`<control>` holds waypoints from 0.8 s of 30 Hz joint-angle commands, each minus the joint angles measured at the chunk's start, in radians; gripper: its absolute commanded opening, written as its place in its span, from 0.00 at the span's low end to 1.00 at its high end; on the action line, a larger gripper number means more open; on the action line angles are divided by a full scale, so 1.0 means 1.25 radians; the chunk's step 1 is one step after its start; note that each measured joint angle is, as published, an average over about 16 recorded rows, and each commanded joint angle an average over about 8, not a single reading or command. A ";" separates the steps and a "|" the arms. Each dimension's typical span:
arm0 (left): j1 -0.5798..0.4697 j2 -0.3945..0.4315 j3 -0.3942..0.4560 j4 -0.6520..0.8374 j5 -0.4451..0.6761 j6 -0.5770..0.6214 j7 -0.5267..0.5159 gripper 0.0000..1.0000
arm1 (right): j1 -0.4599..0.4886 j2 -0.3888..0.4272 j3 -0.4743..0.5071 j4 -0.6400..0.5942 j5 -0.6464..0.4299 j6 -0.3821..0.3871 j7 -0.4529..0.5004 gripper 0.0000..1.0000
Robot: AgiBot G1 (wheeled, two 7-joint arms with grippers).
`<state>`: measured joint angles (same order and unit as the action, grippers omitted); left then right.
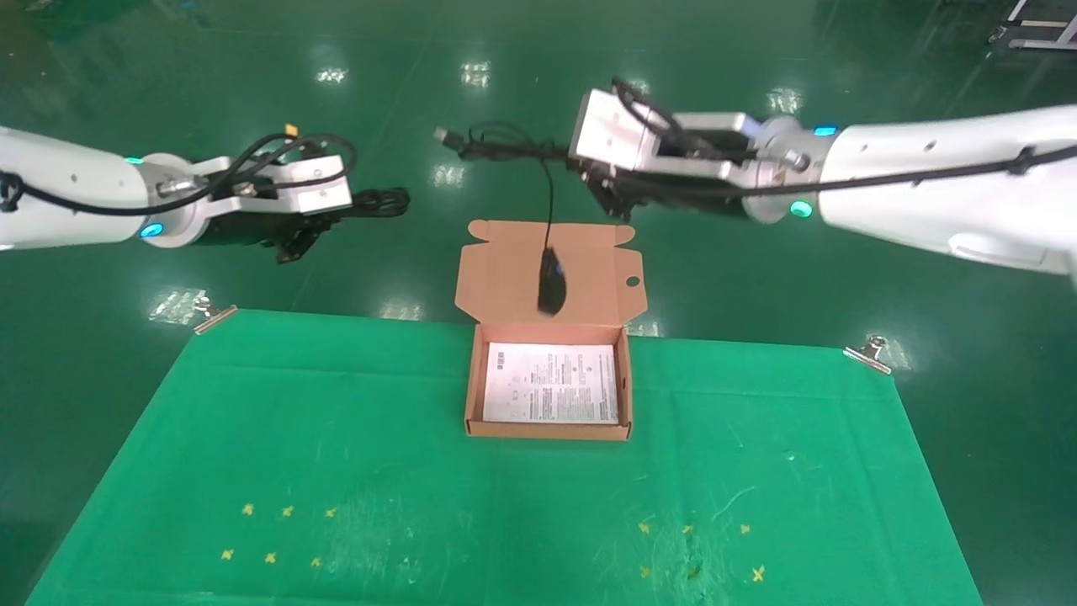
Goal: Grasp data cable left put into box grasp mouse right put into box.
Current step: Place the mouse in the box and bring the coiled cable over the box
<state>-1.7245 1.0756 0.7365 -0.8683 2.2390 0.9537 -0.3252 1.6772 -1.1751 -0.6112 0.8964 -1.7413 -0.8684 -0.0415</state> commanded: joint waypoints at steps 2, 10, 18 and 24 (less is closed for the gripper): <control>0.008 -0.013 0.003 -0.018 0.024 0.012 -0.037 0.00 | -0.014 -0.007 -0.006 -0.003 -0.001 -0.001 0.004 0.00; 0.030 -0.046 0.005 -0.088 0.059 0.049 -0.108 0.00 | -0.049 -0.043 -0.023 -0.021 -0.010 0.007 0.018 0.00; 0.040 -0.053 0.005 -0.122 0.074 0.058 -0.136 0.00 | -0.088 -0.079 -0.039 -0.065 -0.023 0.030 0.026 0.00; 0.043 -0.055 0.006 -0.132 0.079 0.061 -0.144 0.00 | -0.109 -0.078 -0.051 -0.103 -0.047 0.040 0.044 0.00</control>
<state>-1.6718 1.0066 0.7435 -1.0311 2.3368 1.0294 -0.5041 1.5434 -1.2717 -0.6738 0.7727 -1.7970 -0.8212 0.0135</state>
